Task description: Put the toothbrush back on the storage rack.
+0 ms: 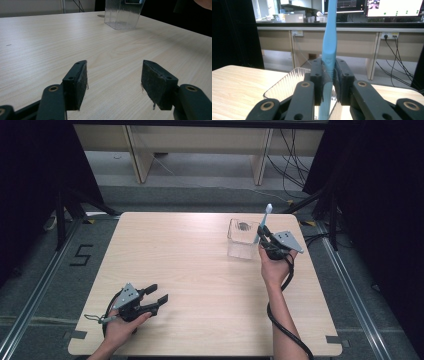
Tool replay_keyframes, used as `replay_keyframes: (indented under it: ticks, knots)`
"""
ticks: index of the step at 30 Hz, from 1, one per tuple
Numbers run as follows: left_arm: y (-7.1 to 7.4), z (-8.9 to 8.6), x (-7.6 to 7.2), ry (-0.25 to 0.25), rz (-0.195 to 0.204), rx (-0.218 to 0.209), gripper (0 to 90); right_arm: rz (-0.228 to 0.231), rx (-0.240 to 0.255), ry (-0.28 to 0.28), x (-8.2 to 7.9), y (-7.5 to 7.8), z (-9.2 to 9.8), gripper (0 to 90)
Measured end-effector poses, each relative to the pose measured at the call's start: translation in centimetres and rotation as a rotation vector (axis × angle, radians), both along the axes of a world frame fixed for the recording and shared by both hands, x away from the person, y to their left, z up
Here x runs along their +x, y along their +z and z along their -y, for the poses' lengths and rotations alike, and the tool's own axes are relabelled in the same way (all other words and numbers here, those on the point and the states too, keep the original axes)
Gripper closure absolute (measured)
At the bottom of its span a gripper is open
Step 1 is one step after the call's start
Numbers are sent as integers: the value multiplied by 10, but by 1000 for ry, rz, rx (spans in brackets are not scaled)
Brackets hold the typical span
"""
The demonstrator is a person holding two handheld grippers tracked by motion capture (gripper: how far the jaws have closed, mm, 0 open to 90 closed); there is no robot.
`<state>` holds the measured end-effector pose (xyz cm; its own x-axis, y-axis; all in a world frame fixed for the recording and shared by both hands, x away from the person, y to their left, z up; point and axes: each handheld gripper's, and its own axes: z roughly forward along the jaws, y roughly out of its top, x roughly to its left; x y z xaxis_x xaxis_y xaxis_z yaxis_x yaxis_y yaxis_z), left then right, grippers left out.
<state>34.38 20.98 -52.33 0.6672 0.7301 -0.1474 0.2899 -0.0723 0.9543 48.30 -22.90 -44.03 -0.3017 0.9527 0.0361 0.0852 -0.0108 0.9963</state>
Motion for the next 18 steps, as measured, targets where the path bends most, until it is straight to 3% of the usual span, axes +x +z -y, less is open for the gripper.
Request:
replay_keyframes:
  ticks: [9,14,17,18]
  knots:
    - [1,0,-1,6,-8,12,372,-46,-26,-6,-2,-2,-2,788]
    - [0,0,0,-1,0,0,372,-36,-25,-3,0,-5,-2,788]
    - [1,0,-1,5,-10,14,372,-60,-24,-15,-1,-7,-3,787]
    - [1,0,-1,5,-10,14,373,-66,-40,4,0,-8,-2,788]
